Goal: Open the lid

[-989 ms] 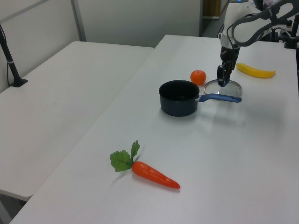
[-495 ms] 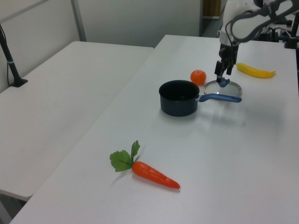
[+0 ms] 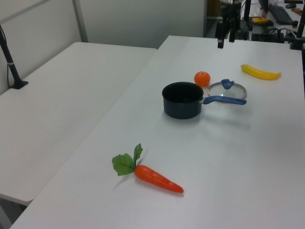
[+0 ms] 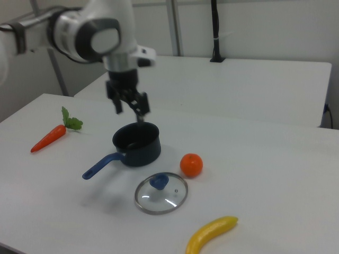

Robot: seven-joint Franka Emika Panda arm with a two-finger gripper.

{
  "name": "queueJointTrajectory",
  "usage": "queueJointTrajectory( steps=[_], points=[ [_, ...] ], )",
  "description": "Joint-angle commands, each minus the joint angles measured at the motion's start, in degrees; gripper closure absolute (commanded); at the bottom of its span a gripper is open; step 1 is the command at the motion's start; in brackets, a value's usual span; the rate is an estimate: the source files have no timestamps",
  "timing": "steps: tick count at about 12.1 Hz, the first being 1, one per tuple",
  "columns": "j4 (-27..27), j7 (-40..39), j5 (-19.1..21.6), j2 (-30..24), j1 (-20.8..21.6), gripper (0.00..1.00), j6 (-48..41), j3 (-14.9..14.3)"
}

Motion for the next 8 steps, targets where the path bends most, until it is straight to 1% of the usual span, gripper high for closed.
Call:
queueJointTrajectory(
  steps=[1,2,3,5,8],
  points=[
    [0.5,1.1,-0.7,-4.4,6.8,0.00,-7.6,-0.1],
    [0.4,0.9,-0.6,-4.4,7.9,0.00,-8.7,0.0],
    [0.2,0.9,-0.5,-4.4,8.0,0.00,-9.0,0.0],
    [0.6,0.9,0.0,-4.4,7.4,0.00,-8.8,-0.6],
    [0.7,0.9,0.0,-6.4,6.4,0.00,-10.2,-0.9]
  ],
)
